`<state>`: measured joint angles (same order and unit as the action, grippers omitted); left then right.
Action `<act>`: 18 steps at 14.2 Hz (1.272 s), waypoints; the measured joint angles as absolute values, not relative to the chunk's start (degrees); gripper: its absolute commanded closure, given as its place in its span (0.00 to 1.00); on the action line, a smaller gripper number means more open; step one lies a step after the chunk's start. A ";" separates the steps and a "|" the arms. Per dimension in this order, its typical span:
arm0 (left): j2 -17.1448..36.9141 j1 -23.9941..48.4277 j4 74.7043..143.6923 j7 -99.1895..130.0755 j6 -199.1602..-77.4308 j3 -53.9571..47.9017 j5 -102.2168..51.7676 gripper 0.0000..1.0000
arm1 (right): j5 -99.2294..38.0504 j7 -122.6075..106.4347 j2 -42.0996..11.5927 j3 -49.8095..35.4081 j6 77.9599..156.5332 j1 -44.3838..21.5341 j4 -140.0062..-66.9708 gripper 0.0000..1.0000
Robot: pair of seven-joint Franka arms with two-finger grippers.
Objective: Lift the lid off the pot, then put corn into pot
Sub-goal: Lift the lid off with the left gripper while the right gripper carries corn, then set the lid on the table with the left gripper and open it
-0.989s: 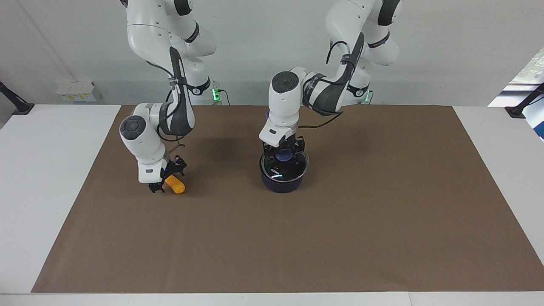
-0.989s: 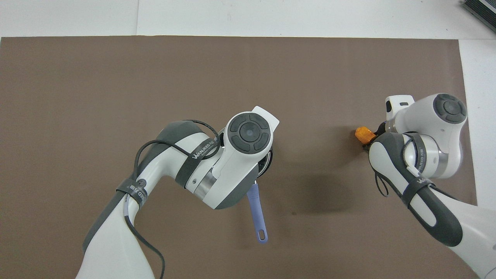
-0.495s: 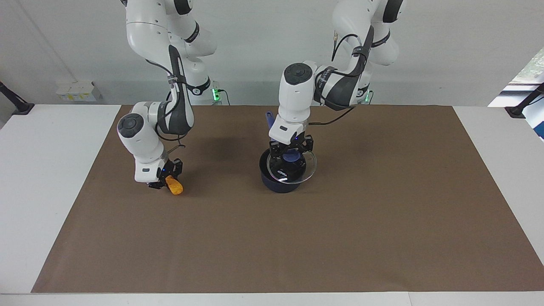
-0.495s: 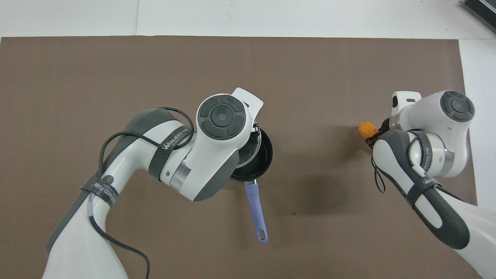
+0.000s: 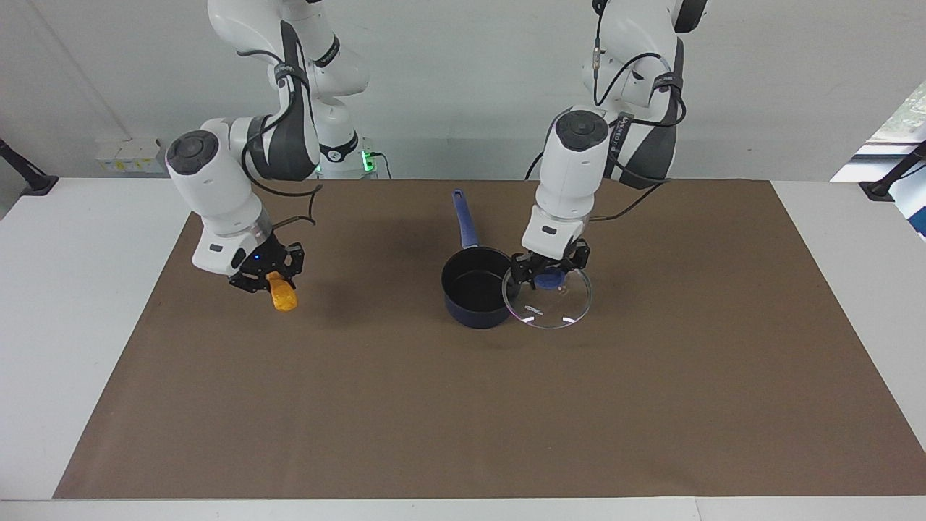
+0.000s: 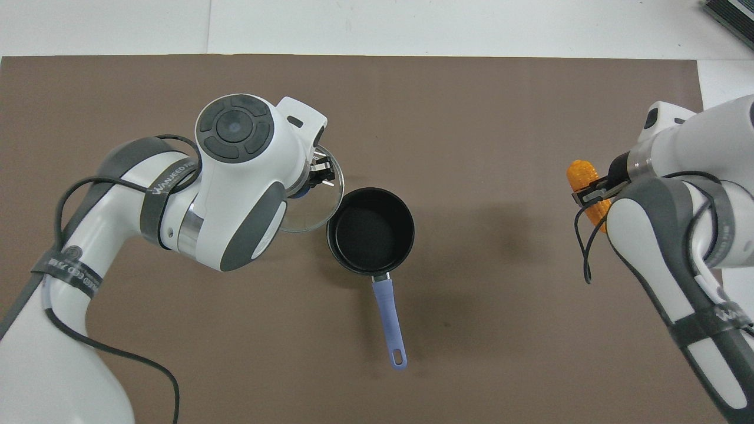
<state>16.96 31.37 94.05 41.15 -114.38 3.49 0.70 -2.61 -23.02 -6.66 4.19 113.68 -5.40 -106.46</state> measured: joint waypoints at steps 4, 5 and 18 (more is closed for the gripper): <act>16.74 25.05 96.61 35.11 -114.44 3.55 0.66 1.00 | -2.55 -11.24 -5.50 4.01 107.35 -10.50 -100.35 1.00; 16.55 23.35 97.37 32.86 -114.62 3.57 0.64 1.00 | -2.53 -8.37 -5.55 3.95 107.08 -12.15 -99.59 1.00; 7.04 6.32 118.50 14.21 -125.67 3.64 0.35 1.00 | -2.77 27.06 -17.17 3.36 117.31 -35.01 -94.38 1.00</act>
<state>7.04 6.32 118.50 14.21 -125.67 3.64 0.35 -2.77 27.06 -17.17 3.36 117.31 -35.01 -94.38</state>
